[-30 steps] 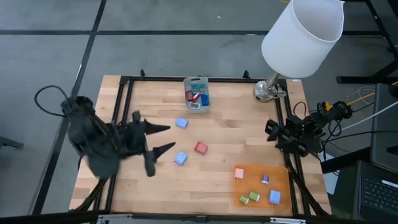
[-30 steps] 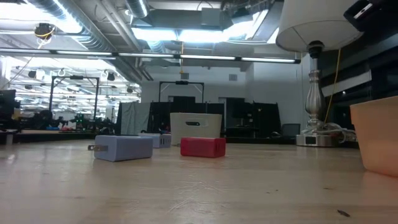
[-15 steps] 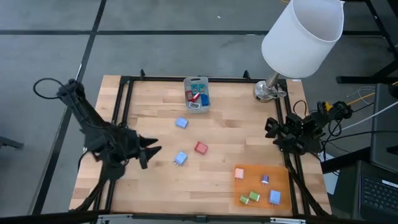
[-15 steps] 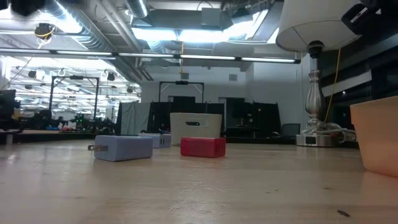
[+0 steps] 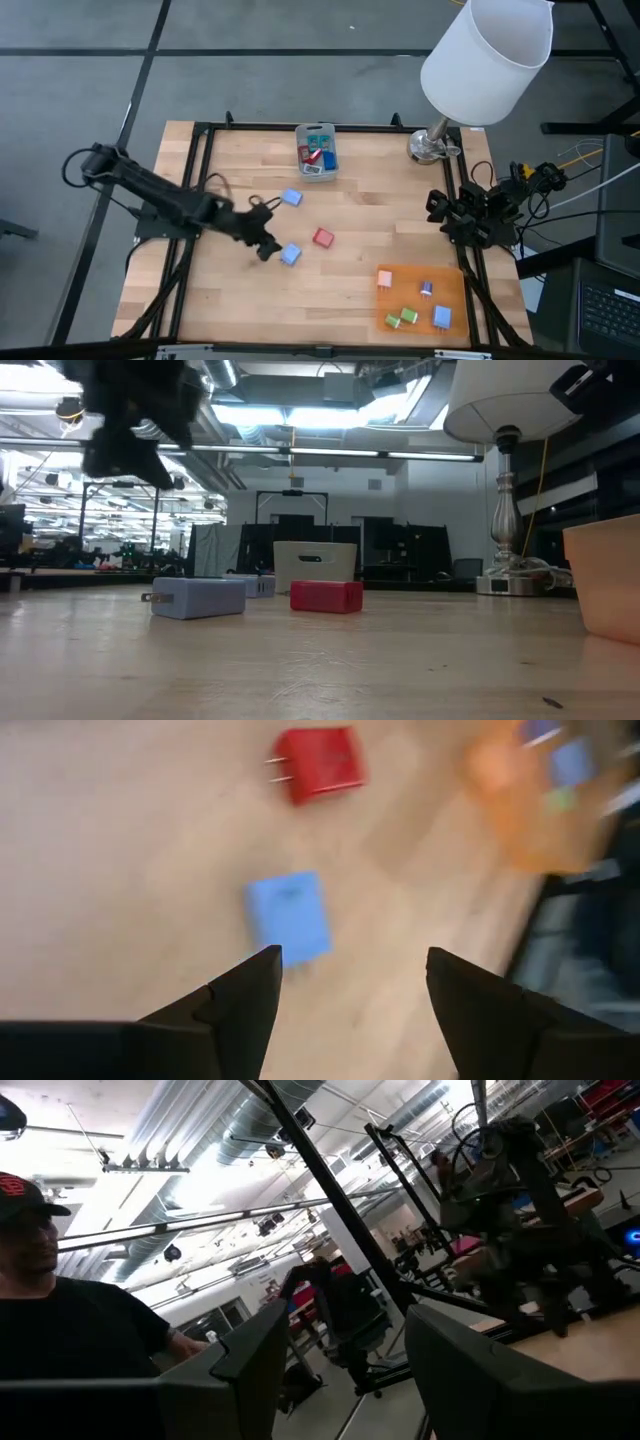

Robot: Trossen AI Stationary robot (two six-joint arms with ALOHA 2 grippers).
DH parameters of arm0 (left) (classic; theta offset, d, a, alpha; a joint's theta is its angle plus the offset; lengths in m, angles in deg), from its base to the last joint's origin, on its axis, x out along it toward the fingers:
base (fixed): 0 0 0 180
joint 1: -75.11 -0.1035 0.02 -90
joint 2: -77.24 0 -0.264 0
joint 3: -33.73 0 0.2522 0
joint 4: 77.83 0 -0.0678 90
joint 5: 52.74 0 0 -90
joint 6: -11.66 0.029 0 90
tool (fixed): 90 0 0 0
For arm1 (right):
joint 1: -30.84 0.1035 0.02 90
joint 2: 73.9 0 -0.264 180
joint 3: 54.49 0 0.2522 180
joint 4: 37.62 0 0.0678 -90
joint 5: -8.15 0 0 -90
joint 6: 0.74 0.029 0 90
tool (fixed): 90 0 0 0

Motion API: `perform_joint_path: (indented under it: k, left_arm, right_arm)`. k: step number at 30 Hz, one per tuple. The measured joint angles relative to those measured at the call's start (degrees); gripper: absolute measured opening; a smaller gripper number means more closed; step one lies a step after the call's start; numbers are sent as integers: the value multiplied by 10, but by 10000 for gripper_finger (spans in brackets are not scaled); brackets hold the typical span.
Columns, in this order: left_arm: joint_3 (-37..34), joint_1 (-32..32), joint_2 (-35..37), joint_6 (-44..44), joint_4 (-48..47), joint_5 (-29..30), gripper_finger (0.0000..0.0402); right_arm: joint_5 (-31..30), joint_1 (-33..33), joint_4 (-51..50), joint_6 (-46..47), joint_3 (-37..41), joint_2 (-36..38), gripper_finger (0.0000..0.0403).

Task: Pick & Place Office items
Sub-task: Put the bottom light blue charger adapter into the orange bin

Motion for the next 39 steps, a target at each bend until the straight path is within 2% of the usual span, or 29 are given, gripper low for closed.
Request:
perform_joint_path:
  k: [2,5,9,15,18,27,33,39]
  left_arm:
    - [49,-33,-34,34,-69,-27,246]
    - [122,-62,-93,88,-144,-31,249]
    - [203,-84,-179,108,-212,-48,249]
    - [233,-64,-289,88,-241,-106,249]
    - [237,-47,-326,62,-236,-110,249]
    - [255,-39,-340,-3,-203,-107,251]
    - [255,-39,-339,-12,-201,-113,280]
    - [254,-42,-339,-12,-202,-94,294]
  right_arm:
    - [3,0,0,-1,0,0,201]
    - [14,0,0,-4,0,0,201]
    - [28,0,-1,-5,0,0,201]
    - [52,0,-1,-4,0,0,201]
    - [60,0,-1,-5,0,0,201]
    - [63,0,-3,-16,0,0,200]
    - [68,0,-4,-17,0,0,200]
    - [76,0,-4,-17,0,0,200]
